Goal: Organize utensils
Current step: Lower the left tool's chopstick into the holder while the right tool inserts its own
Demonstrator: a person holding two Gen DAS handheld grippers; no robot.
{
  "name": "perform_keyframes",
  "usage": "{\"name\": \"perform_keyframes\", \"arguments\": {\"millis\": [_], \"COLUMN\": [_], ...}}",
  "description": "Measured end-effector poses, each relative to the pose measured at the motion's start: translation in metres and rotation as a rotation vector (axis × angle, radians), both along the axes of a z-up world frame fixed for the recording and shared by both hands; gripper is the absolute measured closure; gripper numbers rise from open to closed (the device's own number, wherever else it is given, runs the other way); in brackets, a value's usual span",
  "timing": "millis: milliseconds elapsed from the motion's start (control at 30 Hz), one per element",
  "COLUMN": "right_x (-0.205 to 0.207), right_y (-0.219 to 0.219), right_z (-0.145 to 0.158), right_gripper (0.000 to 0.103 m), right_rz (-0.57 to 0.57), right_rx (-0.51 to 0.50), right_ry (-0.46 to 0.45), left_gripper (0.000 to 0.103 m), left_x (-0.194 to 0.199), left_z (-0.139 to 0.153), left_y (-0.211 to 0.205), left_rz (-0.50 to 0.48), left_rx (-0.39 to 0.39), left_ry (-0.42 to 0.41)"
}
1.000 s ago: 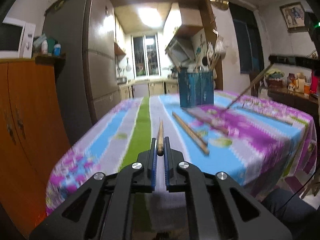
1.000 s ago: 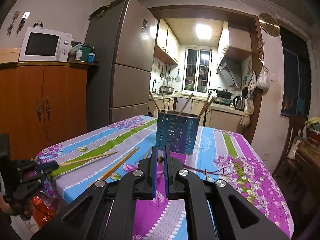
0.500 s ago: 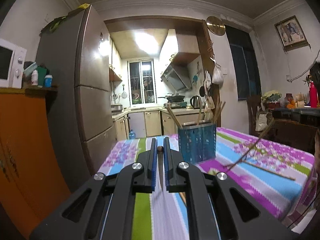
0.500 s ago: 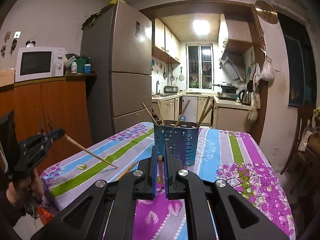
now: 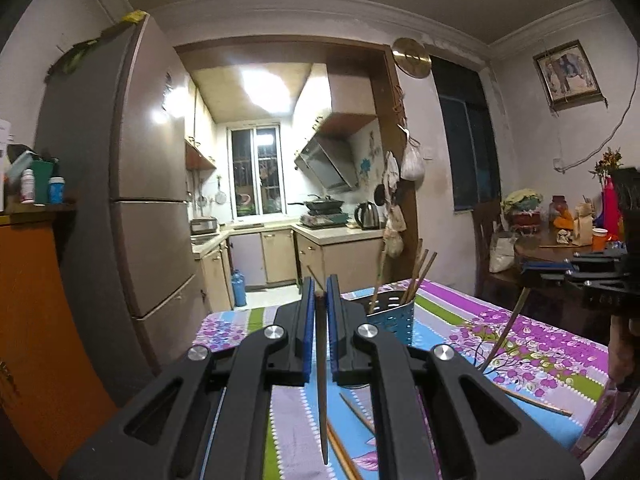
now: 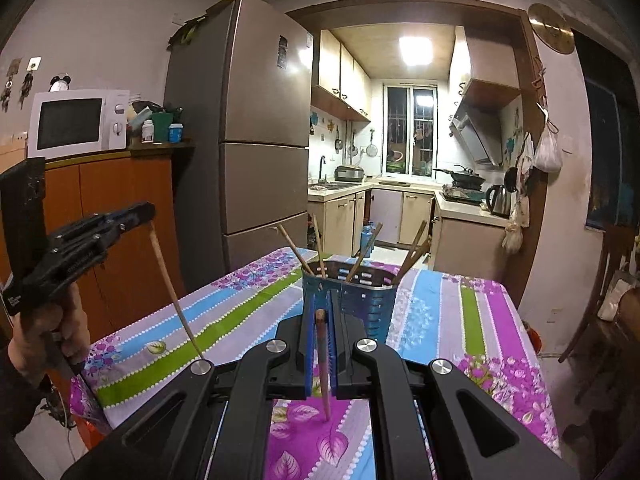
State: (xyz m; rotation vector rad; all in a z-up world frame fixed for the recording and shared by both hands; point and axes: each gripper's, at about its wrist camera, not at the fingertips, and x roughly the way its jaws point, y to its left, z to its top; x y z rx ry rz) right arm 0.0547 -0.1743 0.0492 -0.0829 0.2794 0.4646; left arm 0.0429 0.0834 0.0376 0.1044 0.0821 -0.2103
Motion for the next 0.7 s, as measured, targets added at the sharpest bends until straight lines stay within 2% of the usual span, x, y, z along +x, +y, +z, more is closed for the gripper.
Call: {"name": "perform_keyframes", "arguments": {"millis": [167, 400, 533, 700], "right_x": [0.015, 0.040, 0.058, 0.084], "right_y": [0.000, -0.010, -0.014, -0.014], "right_z": [0.026, 0.067, 0.097, 0.131], "right_gripper": [0.096, 0.096, 0.096, 0.096], "right_rz": [0.008, 0.008, 0.008, 0.005], "right_rx": [0.002, 0.024, 0.046, 0.067], "right_ry": [-0.014, -0.068, -0.104, -0.149], "left_gripper": [0.098, 0.098, 0.098, 0.098], "left_x": [0.016, 0.033, 0.050, 0.068], "left_z": [0.017, 0.055, 0.079, 0.113], "left_y": [-0.017, -0.042, -0.046, -0.046], "left_rz": [-0.028, -0.062, -0.059, -0.060], "left_rx": [0.010, 0.032, 0.006, -0.064], "left_ry": [0.012, -0.033, -0.060, -0.100]}}
